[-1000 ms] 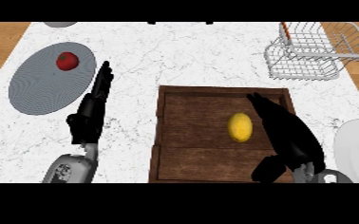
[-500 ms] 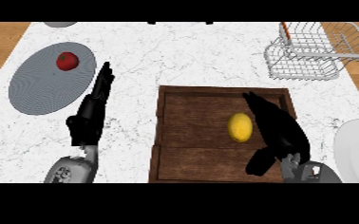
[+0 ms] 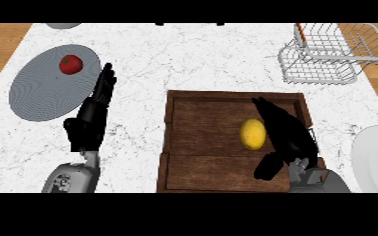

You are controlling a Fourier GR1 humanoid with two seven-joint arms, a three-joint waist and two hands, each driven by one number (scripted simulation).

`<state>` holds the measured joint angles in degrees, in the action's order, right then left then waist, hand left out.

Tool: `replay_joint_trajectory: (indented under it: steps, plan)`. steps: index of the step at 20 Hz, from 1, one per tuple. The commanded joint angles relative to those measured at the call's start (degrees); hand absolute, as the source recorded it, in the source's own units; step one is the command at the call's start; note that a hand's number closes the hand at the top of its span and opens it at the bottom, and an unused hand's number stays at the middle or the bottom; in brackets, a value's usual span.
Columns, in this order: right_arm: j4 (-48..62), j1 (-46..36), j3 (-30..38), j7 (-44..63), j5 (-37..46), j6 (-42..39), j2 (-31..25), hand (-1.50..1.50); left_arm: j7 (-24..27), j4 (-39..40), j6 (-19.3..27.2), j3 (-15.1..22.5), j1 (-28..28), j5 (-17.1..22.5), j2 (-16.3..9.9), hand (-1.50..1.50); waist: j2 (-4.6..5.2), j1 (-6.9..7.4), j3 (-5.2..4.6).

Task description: Pick the lemon from the tray and place it in the tiered basket

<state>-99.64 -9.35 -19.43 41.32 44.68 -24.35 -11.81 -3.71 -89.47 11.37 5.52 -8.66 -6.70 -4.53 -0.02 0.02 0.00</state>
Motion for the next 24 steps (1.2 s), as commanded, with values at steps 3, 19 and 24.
replay_joint_trajectory:
  steps: [3, 19, 24]
  plan:
    - [-1.72, 1.42, 0.75, 0.86, 2.21, -1.20, 3.47, -1.50, 1.81, -0.98, -0.99, -0.62, 1.24, -0.19, 1.24, 0.00, -0.02, -0.02, -0.01]
    - [13.29, -3.03, -0.55, -11.92, 16.86, 15.22, 3.27, 1.50, 1.07, 1.11, 0.23, -0.25, -0.32, -2.90, 3.29, 0.00, 0.03, 0.04, -0.01]
    - [20.85, -2.89, 0.56, -13.09, 19.61, 16.54, 1.47, 1.50, -0.32, 0.58, -0.75, -0.80, -2.04, -2.39, 2.90, 0.00, 0.12, 0.28, 0.01]
